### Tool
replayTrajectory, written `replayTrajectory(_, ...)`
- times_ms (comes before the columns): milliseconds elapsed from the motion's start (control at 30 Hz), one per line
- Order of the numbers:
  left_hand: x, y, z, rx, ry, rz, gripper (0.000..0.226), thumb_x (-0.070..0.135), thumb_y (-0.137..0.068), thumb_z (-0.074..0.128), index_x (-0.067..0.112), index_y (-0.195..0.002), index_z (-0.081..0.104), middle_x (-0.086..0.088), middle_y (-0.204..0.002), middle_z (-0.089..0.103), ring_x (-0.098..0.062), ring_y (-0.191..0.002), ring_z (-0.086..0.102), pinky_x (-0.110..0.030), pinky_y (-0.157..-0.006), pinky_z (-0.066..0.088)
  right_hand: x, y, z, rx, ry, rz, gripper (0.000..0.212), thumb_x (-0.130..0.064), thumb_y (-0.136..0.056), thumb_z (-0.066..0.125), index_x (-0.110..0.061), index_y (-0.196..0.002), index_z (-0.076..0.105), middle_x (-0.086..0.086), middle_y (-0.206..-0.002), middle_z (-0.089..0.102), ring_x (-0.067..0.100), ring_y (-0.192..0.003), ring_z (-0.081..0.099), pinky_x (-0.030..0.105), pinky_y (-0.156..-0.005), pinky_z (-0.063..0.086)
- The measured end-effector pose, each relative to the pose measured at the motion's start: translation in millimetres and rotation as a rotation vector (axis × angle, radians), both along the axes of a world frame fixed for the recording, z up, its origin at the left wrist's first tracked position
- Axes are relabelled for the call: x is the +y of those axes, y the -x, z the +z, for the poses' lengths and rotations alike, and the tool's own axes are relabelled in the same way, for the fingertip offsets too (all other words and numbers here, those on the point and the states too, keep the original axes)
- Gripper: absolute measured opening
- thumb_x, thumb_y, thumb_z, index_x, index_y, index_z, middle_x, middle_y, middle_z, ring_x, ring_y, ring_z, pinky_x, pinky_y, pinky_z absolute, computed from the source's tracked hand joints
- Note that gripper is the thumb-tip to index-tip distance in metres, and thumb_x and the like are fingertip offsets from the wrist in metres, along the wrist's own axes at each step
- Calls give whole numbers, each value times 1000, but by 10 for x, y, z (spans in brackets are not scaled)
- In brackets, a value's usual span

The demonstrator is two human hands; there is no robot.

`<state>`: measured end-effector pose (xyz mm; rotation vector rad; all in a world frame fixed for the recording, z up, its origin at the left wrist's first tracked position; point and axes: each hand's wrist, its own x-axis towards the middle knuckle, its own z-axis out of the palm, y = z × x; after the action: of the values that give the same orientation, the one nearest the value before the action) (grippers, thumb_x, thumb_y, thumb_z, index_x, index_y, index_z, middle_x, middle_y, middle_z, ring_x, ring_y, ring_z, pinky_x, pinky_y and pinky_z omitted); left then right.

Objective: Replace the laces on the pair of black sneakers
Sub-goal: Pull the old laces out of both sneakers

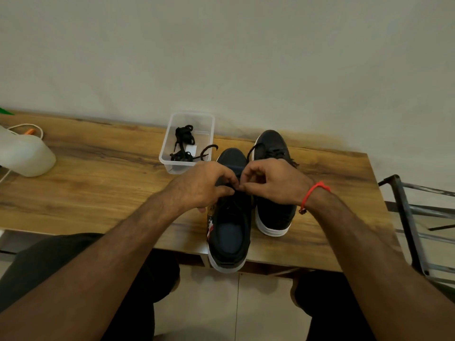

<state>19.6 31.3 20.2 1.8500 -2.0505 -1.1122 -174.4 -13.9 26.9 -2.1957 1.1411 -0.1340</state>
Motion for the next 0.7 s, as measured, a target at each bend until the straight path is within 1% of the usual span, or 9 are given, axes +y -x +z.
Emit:
replayTrajectory(67, -9, 27, -7, -16, 23, 39, 16, 26, -95, 67, 30, -111, 68, 12, -95, 56, -15, -74, 72, -22, -48, 57, 27, -33, -27, -3, 3, 9, 17, -37, -89, 72, -23, -97, 71, -11, -86, 70, 0, -80, 64, 14, -70, 50)
replayTrajectory(133, -15, 29, -15, 29, 10, 92, 11, 24, -95, 67, 28, -105, 68, 15, -94, 56, -15, -75, 72, -22, -48, 57, 32, -55, -53, 1, 19, 7, 25, -44, -87, 73, -22, -96, 70, -10, -87, 68, 2, -80, 63, 14, -67, 48)
replayTrajectory(200, -21, 17, -26, 80, -7, 129, 6, 22, -95, 67, 28, -97, 68, 11, -96, 63, -14, -74, 72, -24, -49, 58, 33, -69, -83, 6, 15, 0, 29, -48, -85, 72, -22, -96, 70, -9, -87, 68, 3, -80, 63, 16, -68, 50)
replayTrajectory(267, -26, 19, -41, 90, -18, 158, 4, 23, -96, 68, 27, -94, 69, 3, -99, 68, -14, -73, 72, -23, -47, 57, 34, -77, -119, 6, 3, -7, 27, -48, -86, 71, -24, -97, 70, -10, -88, 68, 3, -82, 63, 21, -71, 54)
replayTrajectory(367, -36, 33, -55, 94, -36, 224, 3, 24, -98, 64, 26, -96, 65, 1, -100, 68, -13, -72, 73, -26, -49, 58, 29, -82, -141, 16, -11, 2, 16, -39, -91, 70, -25, -97, 71, -12, -88, 68, 2, -82, 63, 25, -75, 56)
replayTrajectory(433, -47, 27, -44, 98, -38, 219, 4, 25, -98, 64, 27, -95, 64, 3, -101, 66, -14, -71, 74, -29, -51, 60, 22, -72, -132, 14, -24, 8, 10, -35, -92, 70, -25, -96, 71, -13, -87, 68, 0, -80, 63, 21, -73, 54)
replayTrajectory(533, -49, 4, -35, 94, -10, 128, 8, 26, -97, 66, 32, -93, 64, 8, -105, 65, -14, -71, 74, -27, -50, 59, 7, -55, -111, 11, -33, 9, 5, -31, -92, 70, -26, -94, 71, -16, -82, 66, -5, -75, 60, 9, -66, 44)
replayTrajectory(633, -39, 7, -49, 58, 19, 51, 8, 27, -95, 69, 33, -97, 65, 12, -100, 65, -13, -70, 72, -24, -48, 57, -2, -40, -106, 14, -36, 15, 6, -30, -93, 69, -26, -95, 72, -16, -81, 66, -6, -73, 60, 6, -61, 43)
replayTrajectory(700, -54, 1, -64, 15, 36, 15, 8, 30, -94, 69, 35, -96, 64, 8, -99, 68, -13, -68, 72, -23, -48, 57, 3, -38, -109, 14, -47, 19, 6, -30, -93, 69, -25, -95, 72, -16, -83, 66, -5, -75, 60, 6, -63, 44)
